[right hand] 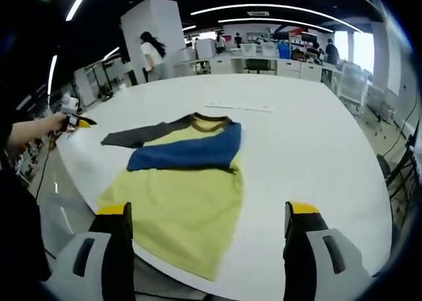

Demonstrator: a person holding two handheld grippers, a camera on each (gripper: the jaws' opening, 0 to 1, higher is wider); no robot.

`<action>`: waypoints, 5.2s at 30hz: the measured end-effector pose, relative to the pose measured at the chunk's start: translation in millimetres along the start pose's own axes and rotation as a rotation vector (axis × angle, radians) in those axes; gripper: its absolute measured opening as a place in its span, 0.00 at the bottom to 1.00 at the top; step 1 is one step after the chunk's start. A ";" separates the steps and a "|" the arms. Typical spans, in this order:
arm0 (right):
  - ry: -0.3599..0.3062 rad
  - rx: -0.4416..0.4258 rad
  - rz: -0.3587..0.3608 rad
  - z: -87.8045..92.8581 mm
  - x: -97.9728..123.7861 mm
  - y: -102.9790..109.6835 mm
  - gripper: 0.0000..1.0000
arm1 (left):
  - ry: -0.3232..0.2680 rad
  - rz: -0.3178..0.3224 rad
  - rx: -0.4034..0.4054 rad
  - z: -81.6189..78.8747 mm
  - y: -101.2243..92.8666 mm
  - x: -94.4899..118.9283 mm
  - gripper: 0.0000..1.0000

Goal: Fold the garment on the visible template until the final outline fits inside the template.

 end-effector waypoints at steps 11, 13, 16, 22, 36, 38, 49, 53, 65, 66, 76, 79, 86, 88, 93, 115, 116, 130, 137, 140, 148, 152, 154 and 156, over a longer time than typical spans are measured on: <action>-0.016 -0.032 0.033 -7.0 -5.4 -0.5 0.92 | 0.087 0.020 0.001 10.8 41.7 -22.5 0.73; -0.011 -0.031 0.037 -7.0 -6.2 -0.3 0.92 | 0.095 0.011 -0.017 12.8 48.7 -28.3 0.68; -0.012 -0.039 0.044 -7.6 -6.8 -0.7 0.91 | 0.092 -0.045 -0.043 14.2 63.0 -35.0 0.60; -0.032 -0.074 0.055 -14.1 -11.2 -1.4 0.91 | 0.079 -0.095 -0.067 20.9 77.2 -43.7 0.43; -0.048 -0.111 0.068 -22.0 -20.6 -7.2 0.88 | 0.161 -0.139 -0.136 34.9 100.6 -50.2 0.22; -0.047 -0.109 0.073 -22.2 -21.1 -8.1 0.88 | 0.166 -0.146 -0.136 35.4 104.5 -51.1 0.21; -0.036 -0.118 0.085 -18.3 -16.8 -12.3 0.87 | 0.214 -0.168 -0.165 33.9 101.7 -58.2 0.13; -0.043 -0.121 0.084 -18.0 -16.2 -10.5 0.86 | 0.225 -0.164 -0.154 34.0 94.8 -59.7 0.02; -0.057 -0.118 0.082 -18.3 -5.5 -12.6 0.86 | 0.246 -0.249 -0.143 25.9 79.6 -46.2 0.00; -0.058 -0.118 0.081 -17.5 -3.8 -13.6 0.86 | 0.241 -0.253 -0.142 22.2 77.8 -43.0 0.00; -0.074 -0.110 0.062 -13.7 3.1 -16.7 0.85 | 0.209 -0.308 -0.120 0.5 69.5 -24.5 0.00; -0.086 -0.111 0.059 -13.6 7.9 -19.6 0.85 | 0.205 -0.322 -0.109 -4.0 65.0 -21.3 0.00; -0.101 -0.067 0.056 -10.9 18.7 -26.3 0.89 | 0.173 -0.365 -0.090 -24.9 51.2 -9.7 0.00; -0.095 -0.061 0.052 -8.8 20.8 -28.4 0.91 | 0.157 -0.374 -0.084 -31.9 44.4 -5.9 0.00; -0.083 -0.039 0.040 -5.4 25.0 -34.6 0.94 | 0.129 -0.379 -0.069 -46.2 24.1 3.1 0.00; -0.087 0.042 -0.105 0.8 33.1 -47.5 1.00 | 0.017 -0.302 -0.073 -103.6 -89.6 31.3 0.00; -0.089 0.047 -0.112 -0.2 32.6 -47.7 1.00 | 0.016 -0.295 -0.080 -105.9 -95.2 31.3 0.00; -0.096 0.104 -0.165 -5.7 30.0 -48.0 1.00 | -0.010 -0.185 -0.157 -144.2 -161.4 38.0 0.00; -0.086 0.110 -0.173 -1.1 32.0 -47.6 1.00 | -0.031 -0.099 -0.162 -158.1 -214.6 34.7 0.00; -0.084 0.108 -0.173 2.0 34.2 -47.7 1.00 | -0.049 -0.058 -0.142 -166.3 -232.7 31.1 0.00; -0.080 0.099 -0.173 7.7 36.4 -46.1 1.00 | -0.062 0.047 -0.158 -184.0 -285.5 13.5 0.00; -0.084 0.093 -0.174 8.4 35.2 -44.2 1.00 | -0.063 0.110 -0.166 -190.5 -315.3 -0.6 0.00; -0.085 0.094 -0.177 8.2 34.2 -42.9 1.00 | -0.058 0.139 -0.173 -192.6 -331.6 -10.5 0.00; -0.083 0.097 -0.179 8.1 32.6 -41.8 1.00 | -0.053 0.157 -0.186 -194.2 -345.3 -21.4 0.00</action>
Point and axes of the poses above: the point that each gripper's makers call its tool centre point, and the gripper's own axes: x roughly backward along the fingers, y roughly to its left, z roughly out of its underside, the point moved 2 cm from there along x, roughly backward along the fingers, and after that the axes turned 2 degrees about -y, right-handed, at the moved point
